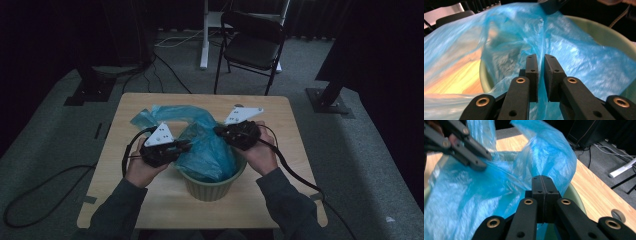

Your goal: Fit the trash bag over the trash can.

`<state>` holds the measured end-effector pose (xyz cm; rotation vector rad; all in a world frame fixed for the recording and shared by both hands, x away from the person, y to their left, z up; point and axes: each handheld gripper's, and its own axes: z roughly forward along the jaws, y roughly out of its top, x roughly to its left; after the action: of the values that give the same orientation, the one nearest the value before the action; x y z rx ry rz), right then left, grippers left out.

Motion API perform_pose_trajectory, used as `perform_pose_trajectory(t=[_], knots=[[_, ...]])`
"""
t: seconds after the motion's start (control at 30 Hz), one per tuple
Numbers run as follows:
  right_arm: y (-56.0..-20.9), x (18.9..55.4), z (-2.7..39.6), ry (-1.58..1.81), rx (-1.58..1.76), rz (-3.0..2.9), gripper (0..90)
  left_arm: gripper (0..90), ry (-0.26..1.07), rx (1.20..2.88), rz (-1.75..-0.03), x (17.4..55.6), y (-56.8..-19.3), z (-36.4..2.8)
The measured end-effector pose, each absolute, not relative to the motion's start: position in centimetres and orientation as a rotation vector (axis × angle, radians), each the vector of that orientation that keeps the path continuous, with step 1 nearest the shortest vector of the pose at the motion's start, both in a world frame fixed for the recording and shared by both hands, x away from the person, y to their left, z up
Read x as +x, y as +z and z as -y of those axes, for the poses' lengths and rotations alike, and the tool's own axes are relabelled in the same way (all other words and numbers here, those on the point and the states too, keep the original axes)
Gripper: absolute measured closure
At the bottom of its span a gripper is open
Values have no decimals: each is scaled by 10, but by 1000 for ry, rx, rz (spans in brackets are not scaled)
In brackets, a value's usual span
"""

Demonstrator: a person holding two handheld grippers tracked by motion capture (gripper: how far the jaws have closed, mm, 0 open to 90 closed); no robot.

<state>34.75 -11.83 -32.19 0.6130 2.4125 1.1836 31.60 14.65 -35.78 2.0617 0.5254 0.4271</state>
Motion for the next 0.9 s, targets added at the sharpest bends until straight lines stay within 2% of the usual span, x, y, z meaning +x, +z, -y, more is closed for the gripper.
perform_pose_trajectory(t=[0.33, 0.63, 0.9], knots=[[-330, 344, 142, 1209, 651, -2415, 900, 806, 411, 2053, -573, 315, -361, -162], [-320, 339, 135, 1252, 594, -2386, 900, 720, 457, 2018, -607, 322, -342, -158], [-318, 342, 125, 1258, 571, -2387, 900, 708, 486, 2003, -697, 342, -336, -155]])
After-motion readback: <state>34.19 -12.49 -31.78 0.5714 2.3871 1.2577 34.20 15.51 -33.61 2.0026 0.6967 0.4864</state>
